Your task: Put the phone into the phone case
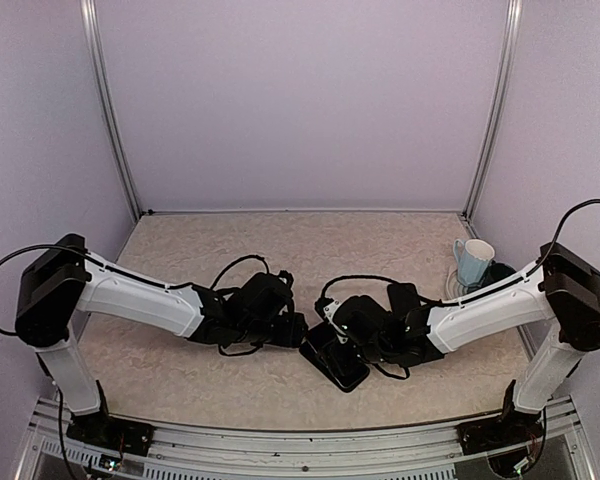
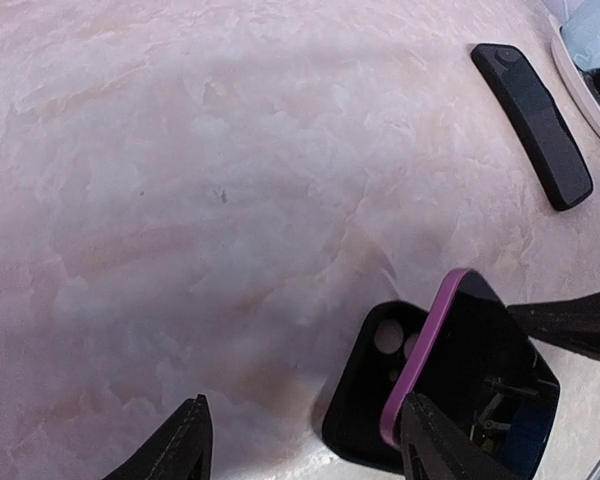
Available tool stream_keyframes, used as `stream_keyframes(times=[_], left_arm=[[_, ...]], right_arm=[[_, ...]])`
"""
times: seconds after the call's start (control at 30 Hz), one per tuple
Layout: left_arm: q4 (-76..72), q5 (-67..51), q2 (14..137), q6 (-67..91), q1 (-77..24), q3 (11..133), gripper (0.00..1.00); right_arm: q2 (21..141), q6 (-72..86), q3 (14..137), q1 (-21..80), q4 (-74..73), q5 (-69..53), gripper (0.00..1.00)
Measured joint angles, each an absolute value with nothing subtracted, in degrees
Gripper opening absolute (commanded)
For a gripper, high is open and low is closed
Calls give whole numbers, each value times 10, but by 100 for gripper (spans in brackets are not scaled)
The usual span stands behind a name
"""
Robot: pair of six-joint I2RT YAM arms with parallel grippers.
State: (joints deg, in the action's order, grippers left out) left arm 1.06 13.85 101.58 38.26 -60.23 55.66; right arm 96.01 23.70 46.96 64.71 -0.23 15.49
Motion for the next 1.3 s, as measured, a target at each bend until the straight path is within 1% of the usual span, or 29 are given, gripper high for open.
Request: stream_keyframes(times=[0.17,0.27,0.37,0.4,0.6,0.7,0.77,0.8,0.83,0.87,0.9,0.97,1.0,1.07,1.1,1.2,1.3], left_arm=[[13,138,1053,365,-596,601,64],[12,137,1062,358,-592,604,62],[12,131,1070,355,-591,605,58],[11,128,1072,355,-591,605,56],[7,113,1087,356,-592,605,54],[2,110,1087,357,-593,605,51],[-1,110,1085,358,-593,602,49],[-3,112,1080,359,-593,596,47],[-6,115,1070,358,-593,585,46],[-9,119,1057,357,-593,572,46],[-10,121,1042,356,-593,557,45],[-14,121,1005,349,-594,526,44],[-17,120,985,342,-597,512,44],[-19,117,960,324,-609,500,41],[-21,116,955,313,-622,501,37],[-12,115,967,284,-667,519,30],[-3,114,1011,267,-699,543,28]], right_arm=[[965,229,473,647,-7,148,79],[976,225,478,647,-14,140,88],[985,223,482,648,-24,128,97],[985,221,485,648,-27,127,99],[982,209,503,649,-39,110,99],[959,199,504,648,-46,91,99],[921,192,502,639,-49,55,91],[899,190,500,630,-48,31,84],[874,190,497,613,-46,3,80],[859,188,496,599,-46,-14,73],[845,191,495,576,-45,-37,68],[835,191,495,537,-44,-70,57],[837,193,496,518,-45,-83,54],[856,193,498,489,-51,-107,51],[868,192,501,481,-55,-117,50],[921,187,520,466,-68,-147,48],[955,182,538,460,-76,-162,46]])
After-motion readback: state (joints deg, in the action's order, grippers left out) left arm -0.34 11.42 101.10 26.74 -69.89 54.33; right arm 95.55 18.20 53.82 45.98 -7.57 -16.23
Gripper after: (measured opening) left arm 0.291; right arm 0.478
